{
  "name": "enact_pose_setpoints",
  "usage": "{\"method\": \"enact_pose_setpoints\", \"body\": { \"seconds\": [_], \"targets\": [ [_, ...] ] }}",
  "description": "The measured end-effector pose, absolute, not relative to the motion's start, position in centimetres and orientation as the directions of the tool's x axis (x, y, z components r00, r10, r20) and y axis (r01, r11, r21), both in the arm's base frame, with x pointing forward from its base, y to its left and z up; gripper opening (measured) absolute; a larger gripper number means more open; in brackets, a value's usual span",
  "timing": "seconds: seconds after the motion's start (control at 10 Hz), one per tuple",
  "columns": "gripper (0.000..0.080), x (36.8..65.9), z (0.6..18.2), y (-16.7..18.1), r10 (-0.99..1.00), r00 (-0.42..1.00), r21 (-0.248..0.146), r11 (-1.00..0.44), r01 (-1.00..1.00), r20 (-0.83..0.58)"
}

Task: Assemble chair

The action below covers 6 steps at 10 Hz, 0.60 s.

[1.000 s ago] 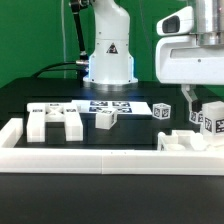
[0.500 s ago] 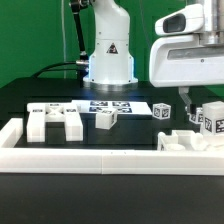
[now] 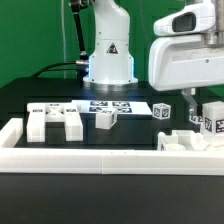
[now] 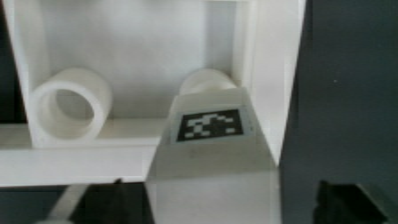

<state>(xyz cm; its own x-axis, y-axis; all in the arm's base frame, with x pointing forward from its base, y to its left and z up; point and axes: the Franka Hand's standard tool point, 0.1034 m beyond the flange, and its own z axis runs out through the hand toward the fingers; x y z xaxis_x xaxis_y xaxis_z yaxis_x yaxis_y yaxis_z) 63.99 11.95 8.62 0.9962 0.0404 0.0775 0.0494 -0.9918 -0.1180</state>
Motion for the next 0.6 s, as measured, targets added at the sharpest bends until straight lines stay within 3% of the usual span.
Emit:
{"method": "enact_pose_setpoints", "body": {
  "seconds": [0.1,0.2,0.3,0.6],
  "targets": [
    [0.0359,63.99,8.61,11.96,0.038,0.996,-0.118,-0.992,0.047,0.077],
    [0.0359,63.99,8.6,11.96,0.038,0.996,-0.118,-0.992,0.047,0.077],
    [0.0288,63.98,8.6,11.97,0.028,0.997,-0.119,-0.992,0.037,0.076],
    [0.0288,63.97,8.58,12.0,-0.027,0.997,-0.124,-0.992,-0.018,0.069]
  ]
}}
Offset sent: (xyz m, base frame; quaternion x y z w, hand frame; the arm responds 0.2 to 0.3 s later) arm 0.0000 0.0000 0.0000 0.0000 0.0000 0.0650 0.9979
